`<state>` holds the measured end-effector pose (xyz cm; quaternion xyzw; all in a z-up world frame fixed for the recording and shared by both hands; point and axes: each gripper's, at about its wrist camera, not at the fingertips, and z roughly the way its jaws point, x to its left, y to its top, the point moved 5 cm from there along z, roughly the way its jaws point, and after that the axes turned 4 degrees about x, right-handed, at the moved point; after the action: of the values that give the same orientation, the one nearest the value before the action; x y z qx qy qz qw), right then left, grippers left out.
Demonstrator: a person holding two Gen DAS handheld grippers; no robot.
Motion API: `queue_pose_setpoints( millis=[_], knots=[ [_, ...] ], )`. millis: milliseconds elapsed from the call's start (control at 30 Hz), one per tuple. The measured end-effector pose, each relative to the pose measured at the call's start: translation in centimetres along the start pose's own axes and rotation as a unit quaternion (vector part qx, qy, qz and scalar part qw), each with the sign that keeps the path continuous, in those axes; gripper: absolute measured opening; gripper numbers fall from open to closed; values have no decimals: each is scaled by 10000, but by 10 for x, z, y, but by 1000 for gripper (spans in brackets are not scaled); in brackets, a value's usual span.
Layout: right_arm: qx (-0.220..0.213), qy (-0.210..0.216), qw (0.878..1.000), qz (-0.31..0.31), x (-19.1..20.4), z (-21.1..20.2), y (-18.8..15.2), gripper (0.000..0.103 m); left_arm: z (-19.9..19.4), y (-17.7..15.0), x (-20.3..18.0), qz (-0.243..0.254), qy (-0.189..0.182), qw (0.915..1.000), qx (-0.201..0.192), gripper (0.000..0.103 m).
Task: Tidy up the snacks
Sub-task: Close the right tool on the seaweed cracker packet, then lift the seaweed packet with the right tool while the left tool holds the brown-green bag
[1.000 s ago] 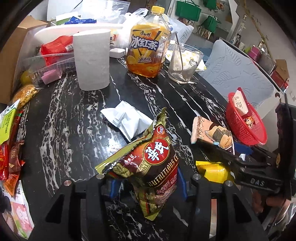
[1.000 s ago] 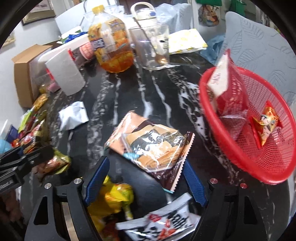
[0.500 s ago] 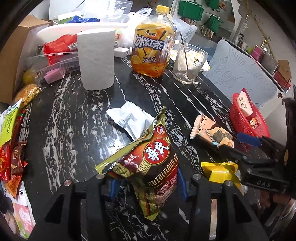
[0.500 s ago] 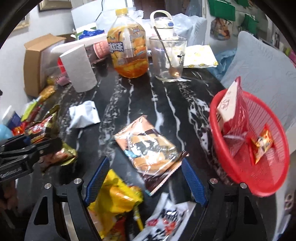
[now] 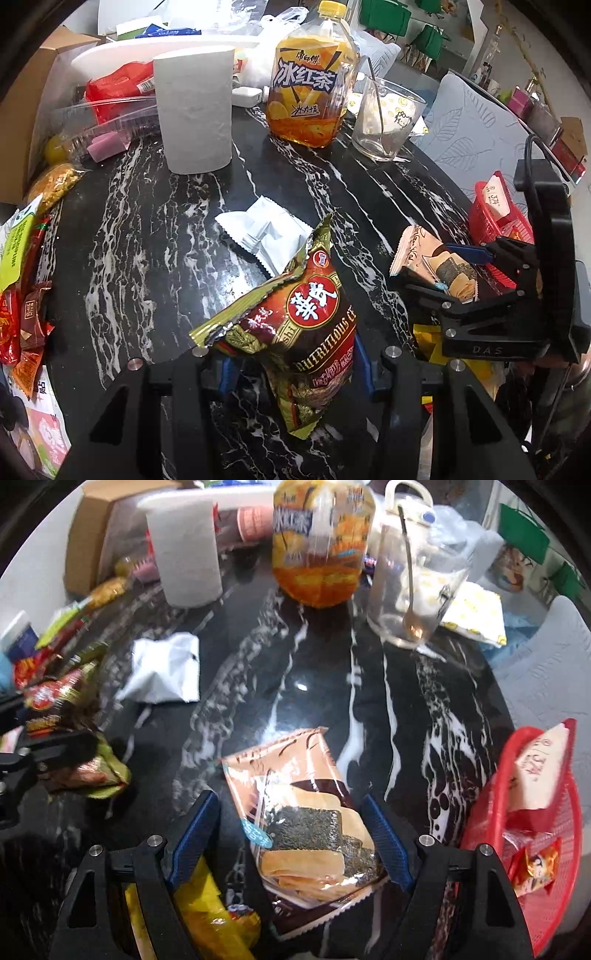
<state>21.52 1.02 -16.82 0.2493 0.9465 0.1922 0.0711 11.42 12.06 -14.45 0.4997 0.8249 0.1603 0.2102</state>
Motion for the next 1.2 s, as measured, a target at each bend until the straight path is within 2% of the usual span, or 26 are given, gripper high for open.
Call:
queue_pose_setpoints(
  millis=[33,133,167,433,733,967,1200],
  knots=[
    [-41,59,10000,38,-1,0,0,79,1,0,0,0,-9,10000,12,48],
    [-112,87,9999,100,-1,-2,-1,53,1,-1,-1,5,-48,10000,42,48],
    [-114,54,9999,107,-1,-3,-2,50,0,-1,-2,18,-44,10000,44,48],
    [-606,-27,9972,443,-8,-32,-3,49,-13,-4,-9,137,-7,9999,-47,48],
    [-955,-73,9934,637,-7,-73,-22,49,-38,-7,-31,383,-79,9989,-243,48],
    [-1126,-135,9894,908,-11,-101,-50,49,-53,-13,-61,675,-224,9969,-349,48],
    [-1173,-203,9833,1376,-18,-124,-94,49,-59,-25,-100,1043,-527,9926,-327,48]
  ],
)
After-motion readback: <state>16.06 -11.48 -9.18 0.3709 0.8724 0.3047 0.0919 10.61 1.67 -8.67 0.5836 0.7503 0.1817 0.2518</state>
